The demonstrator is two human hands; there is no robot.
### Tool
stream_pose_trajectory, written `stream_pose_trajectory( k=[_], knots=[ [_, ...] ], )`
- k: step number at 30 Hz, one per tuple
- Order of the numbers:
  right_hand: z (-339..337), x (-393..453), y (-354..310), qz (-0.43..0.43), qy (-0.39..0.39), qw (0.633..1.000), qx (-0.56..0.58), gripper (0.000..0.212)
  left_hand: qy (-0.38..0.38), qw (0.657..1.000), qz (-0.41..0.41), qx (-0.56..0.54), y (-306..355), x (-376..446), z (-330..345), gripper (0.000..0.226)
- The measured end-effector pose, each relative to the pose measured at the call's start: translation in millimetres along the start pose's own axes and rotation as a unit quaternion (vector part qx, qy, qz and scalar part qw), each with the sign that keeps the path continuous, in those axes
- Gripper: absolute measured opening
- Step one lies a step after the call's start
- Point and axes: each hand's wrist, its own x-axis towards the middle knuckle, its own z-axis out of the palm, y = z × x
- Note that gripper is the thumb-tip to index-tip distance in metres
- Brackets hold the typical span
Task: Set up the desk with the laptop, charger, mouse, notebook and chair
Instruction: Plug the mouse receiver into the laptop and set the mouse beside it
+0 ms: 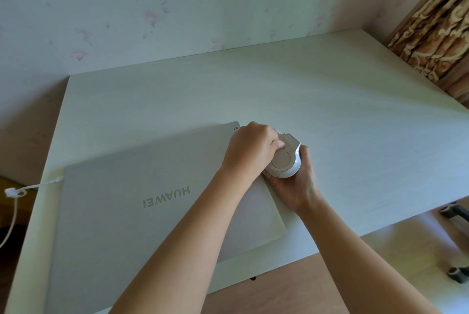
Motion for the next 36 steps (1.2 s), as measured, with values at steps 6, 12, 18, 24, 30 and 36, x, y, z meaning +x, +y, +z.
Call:
stream_pose_trajectory(
  k=[6, 12, 18, 24, 30, 36],
  knots=[
    [4, 3, -1, -0.056, -0.001, 0.992, -0.11, 0.031, 0.08, 0.99, -0.01, -0.119, -17, -12, 3, 0.017],
    [8, -4, 1, -0.236, 0.172, 0.824, -0.486, 0.037, 0.143, 0.989, 0.0, 0.026, -53, -26, 13, 0.038],
    [-3, -8, 4, -0.245, 0.182, 0.606, -0.734, 0.07, 0.141, 0.984, -0.017, 0.108, -75, -41, 34, 0.039],
    [-5, -7, 10, -0.248, 0.185, 0.559, -0.769, 0.072, 0.137, 0.985, -0.013, 0.103, -77, -45, 37, 0.047],
    [-8, -6, 11, -0.247, 0.185, 0.532, -0.788, 0.071, 0.132, 0.986, -0.015, 0.101, -78, -45, 38, 0.048],
    [-8, -9, 11, -0.221, 0.177, 0.543, -0.791, 0.07, 0.141, 0.986, -0.019, 0.083, -76, -48, 37, 0.037]
  ],
)
